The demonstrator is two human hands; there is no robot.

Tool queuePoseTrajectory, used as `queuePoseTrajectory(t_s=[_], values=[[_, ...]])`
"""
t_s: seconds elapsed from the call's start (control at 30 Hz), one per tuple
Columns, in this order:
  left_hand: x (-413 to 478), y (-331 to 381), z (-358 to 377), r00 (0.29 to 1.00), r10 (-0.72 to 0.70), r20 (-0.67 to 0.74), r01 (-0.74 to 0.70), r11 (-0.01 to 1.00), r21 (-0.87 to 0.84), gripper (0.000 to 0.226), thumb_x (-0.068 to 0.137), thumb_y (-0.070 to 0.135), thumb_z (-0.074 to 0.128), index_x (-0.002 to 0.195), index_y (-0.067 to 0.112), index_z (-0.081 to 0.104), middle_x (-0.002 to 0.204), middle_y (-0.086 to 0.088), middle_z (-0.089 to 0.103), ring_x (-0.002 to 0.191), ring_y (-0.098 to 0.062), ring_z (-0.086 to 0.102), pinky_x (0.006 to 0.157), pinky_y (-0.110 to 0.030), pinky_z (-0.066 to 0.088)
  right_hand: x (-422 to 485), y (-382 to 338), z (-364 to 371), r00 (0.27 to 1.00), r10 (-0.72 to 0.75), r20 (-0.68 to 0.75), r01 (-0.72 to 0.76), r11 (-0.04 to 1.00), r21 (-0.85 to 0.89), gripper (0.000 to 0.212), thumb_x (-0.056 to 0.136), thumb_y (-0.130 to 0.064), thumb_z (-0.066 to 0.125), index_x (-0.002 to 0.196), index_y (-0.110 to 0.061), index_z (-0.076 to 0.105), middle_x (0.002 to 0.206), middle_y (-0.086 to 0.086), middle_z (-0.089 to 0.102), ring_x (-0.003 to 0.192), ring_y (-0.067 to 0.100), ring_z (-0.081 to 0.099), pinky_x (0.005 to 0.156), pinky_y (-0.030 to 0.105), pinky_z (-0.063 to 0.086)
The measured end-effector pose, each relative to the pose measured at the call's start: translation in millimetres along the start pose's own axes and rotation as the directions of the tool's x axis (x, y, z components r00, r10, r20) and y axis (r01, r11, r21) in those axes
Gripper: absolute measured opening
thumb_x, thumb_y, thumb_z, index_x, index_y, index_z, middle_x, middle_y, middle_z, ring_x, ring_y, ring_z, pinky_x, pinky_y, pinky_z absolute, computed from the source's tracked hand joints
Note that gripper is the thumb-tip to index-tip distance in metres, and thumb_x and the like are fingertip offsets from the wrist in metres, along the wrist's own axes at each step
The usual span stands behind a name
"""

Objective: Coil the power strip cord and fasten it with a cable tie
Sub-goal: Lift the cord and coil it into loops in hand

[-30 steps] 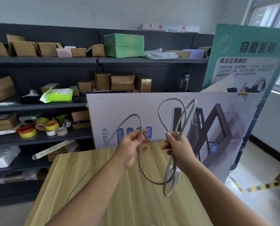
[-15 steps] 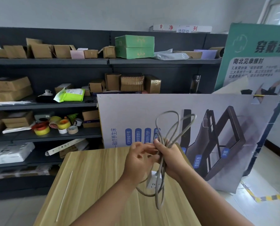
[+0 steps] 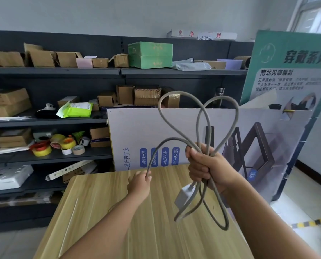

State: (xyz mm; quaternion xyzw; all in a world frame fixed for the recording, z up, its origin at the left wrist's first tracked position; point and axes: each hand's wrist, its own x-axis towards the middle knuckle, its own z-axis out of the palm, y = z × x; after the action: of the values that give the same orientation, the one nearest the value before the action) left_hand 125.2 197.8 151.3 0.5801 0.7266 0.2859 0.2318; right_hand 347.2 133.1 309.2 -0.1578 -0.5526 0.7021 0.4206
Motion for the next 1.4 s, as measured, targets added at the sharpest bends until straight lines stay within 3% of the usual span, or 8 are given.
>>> queuePoseTrajectory(t_s=[0.17,0.33,0.63,0.8,1.03,1.17,1.27,1.4], values=[[-25.7,-24.6,1.1,0.885,0.122,0.449,-0.044,0.983,-0.179,0.020,0.096,0.021,0.053,0.109,0.032,0.064,0.118,0.009,0.064,0.107,-0.006,0.058,0.093,-0.028,0.044,-4.5,-26.0,-4.5,0.993,-0.108,-0.050,0.105,0.993,-0.058,0.016,0.095,-0.020,0.056,0.089,-0.005,0.059,0.045,-0.006,0.041,0.034,0.005,0.039,0.040,0.021,0.040],[-32.0,-28.2,-4.5,0.953,0.149,0.262,-0.031,0.914,-0.405,0.024,0.097,0.007,0.051,0.108,0.020,0.067,0.082,-0.004,0.075,0.080,-0.012,0.070,0.090,-0.038,0.054,-5.3,-11.4,-17.5,0.947,-0.133,-0.292,0.047,0.958,-0.281,0.014,0.095,-0.017,0.053,0.086,-0.008,0.059,0.045,-0.002,0.037,0.034,0.010,0.034,0.040,0.023,0.035],[-46.8,47.6,-32.2,0.984,0.160,0.077,-0.031,0.582,-0.812,0.027,0.093,0.006,0.058,0.118,0.016,0.064,0.081,-0.011,0.070,0.074,-0.022,0.070,0.073,-0.036,0.061,18.3,62.1,-18.6,0.854,-0.076,-0.515,-0.144,0.916,-0.374,0.003,0.094,-0.013,0.062,0.095,-0.010,0.064,0.078,0.009,0.065,0.039,0.014,0.045,0.042,0.026,0.042],[-53.1,68.1,-34.4,0.932,0.362,-0.027,-0.299,0.725,-0.620,0.030,0.097,0.017,0.055,0.117,0.038,0.061,0.100,-0.002,0.070,0.091,-0.018,0.068,0.083,-0.033,0.057,24.0,82.2,-6.2,0.886,-0.008,-0.464,-0.195,0.901,-0.387,0.014,0.096,-0.014,0.060,0.089,-0.004,0.067,0.061,0.004,0.062,0.045,0.017,0.049,0.045,0.030,0.046],[-42.8,51.1,-39.1,0.858,0.514,0.002,-0.514,0.857,0.027,0.027,0.097,0.024,0.050,0.116,0.013,0.066,0.100,0.001,0.042,0.103,-0.024,0.047,0.093,-0.040,0.045,31.6,103.8,-10.7,0.900,0.080,-0.428,-0.227,0.925,-0.306,0.015,0.097,-0.014,0.058,0.086,-0.008,0.065,0.064,0.004,0.058,0.053,0.014,0.051,0.050,0.027,0.044],[-46.9,34.7,-52.5,0.928,0.369,0.054,-0.351,0.913,-0.210,0.044,0.094,0.021,0.056,0.138,0.026,0.051,0.107,0.005,0.048,0.097,-0.012,0.053,0.083,-0.016,0.041,33.1,107.7,-7.1,0.892,0.070,-0.446,-0.248,0.902,-0.354,0.028,0.097,-0.020,0.058,0.071,-0.012,0.055,0.055,-0.002,0.048,0.054,0.013,0.048,0.057,0.022,0.044],[-48.6,-2.9,-40.0,0.985,0.152,0.077,-0.126,0.953,-0.277,0.041,0.091,0.016,0.050,0.130,0.028,0.057,0.110,0.003,0.057,0.088,-0.011,0.058,0.071,-0.018,0.044,36.8,99.6,-1.9,0.898,0.057,-0.436,-0.204,0.932,-0.298,0.031,0.099,-0.021,0.054,0.070,-0.011,0.050,0.058,0.005,0.046,0.056,0.021,0.056,0.061,0.027,0.051],[-58.3,-65.9,-18.0,0.917,-0.037,0.397,0.106,0.983,-0.153,0.056,0.087,0.008,0.040,0.134,0.036,0.052,0.134,0.006,0.052,0.076,-0.003,0.059,0.063,-0.017,0.045,44.1,77.9,9.1,0.914,-0.011,-0.405,-0.079,0.976,-0.205,0.030,0.101,-0.018,0.049,0.073,-0.013,0.044,0.055,0.003,0.041,0.046,0.018,0.045,0.057,0.034,0.047]])
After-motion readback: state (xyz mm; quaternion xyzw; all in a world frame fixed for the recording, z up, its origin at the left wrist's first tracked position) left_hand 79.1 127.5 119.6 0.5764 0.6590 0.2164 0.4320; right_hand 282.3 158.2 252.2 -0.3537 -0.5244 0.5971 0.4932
